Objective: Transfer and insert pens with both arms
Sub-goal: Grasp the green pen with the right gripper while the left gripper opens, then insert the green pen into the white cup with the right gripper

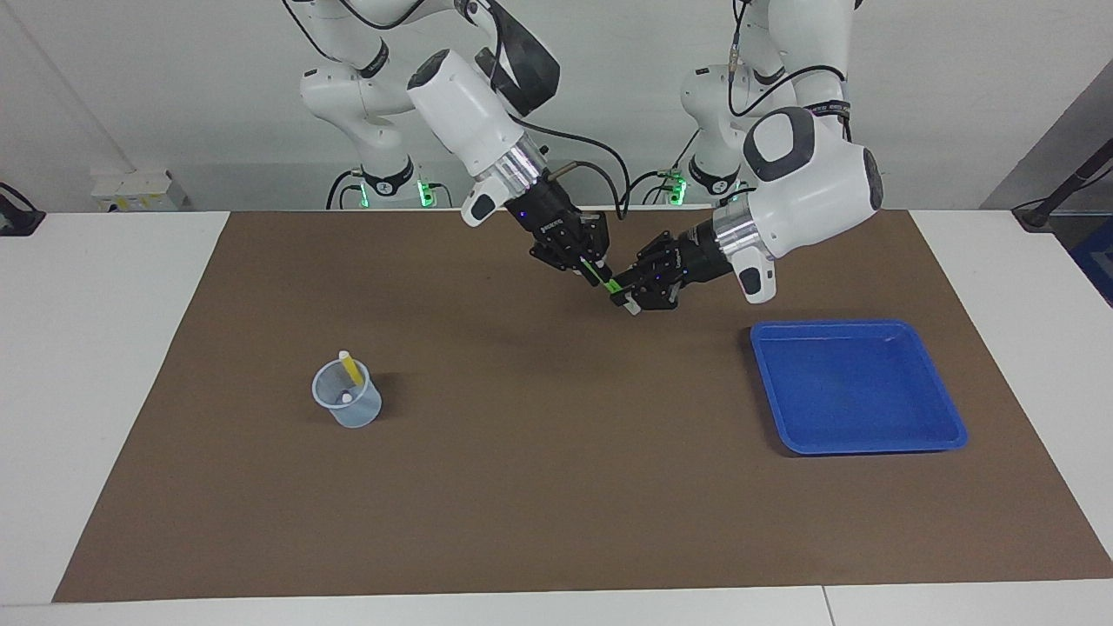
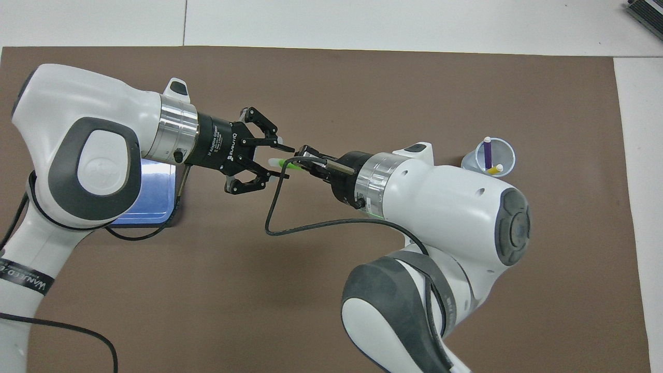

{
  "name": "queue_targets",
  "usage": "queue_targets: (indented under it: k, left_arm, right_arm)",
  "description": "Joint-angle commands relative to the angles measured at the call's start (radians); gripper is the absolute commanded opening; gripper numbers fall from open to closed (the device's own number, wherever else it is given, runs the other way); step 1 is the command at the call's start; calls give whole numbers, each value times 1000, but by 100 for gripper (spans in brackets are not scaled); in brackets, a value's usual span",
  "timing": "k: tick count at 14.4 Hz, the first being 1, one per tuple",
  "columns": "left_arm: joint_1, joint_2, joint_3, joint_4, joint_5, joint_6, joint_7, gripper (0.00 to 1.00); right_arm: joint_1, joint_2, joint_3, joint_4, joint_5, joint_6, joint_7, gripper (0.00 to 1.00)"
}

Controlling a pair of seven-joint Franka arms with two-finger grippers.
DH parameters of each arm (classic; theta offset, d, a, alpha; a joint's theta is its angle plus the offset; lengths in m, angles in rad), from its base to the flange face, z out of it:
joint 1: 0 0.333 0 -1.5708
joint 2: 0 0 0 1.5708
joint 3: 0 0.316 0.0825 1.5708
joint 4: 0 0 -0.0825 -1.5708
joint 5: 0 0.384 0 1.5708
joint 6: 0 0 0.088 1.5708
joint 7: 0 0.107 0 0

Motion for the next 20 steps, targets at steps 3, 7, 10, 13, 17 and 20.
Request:
queue_targets:
  k: [3, 7, 10, 13, 17, 20]
  left_arm:
    - [37, -40, 10, 3, 39, -19, -16, 100]
    - [40, -83, 10, 3, 212, -12, -10, 100]
    - [39, -107, 10, 1, 358, -9, 6, 100]
    - [45, -123, 12, 1, 473, -9, 104, 100]
    - [85, -141, 13, -5, 583, -20, 317, 100]
    - [128, -149, 16, -10, 647, -55, 605, 100]
  right_arm:
    - [-49, 1, -2, 67, 4, -154, -145, 0]
    - [-148, 4, -2, 127, -68, -334, -320, 0]
    - [-192, 4, -2, 136, -146, -400, -444, 0]
    - [-276, 1, -3, 157, -225, -508, -654, 0]
    - [-336, -1, -3, 165, -427, -574, -829, 0]
    - [-390, -2, -3, 159, -478, -588, -929, 0]
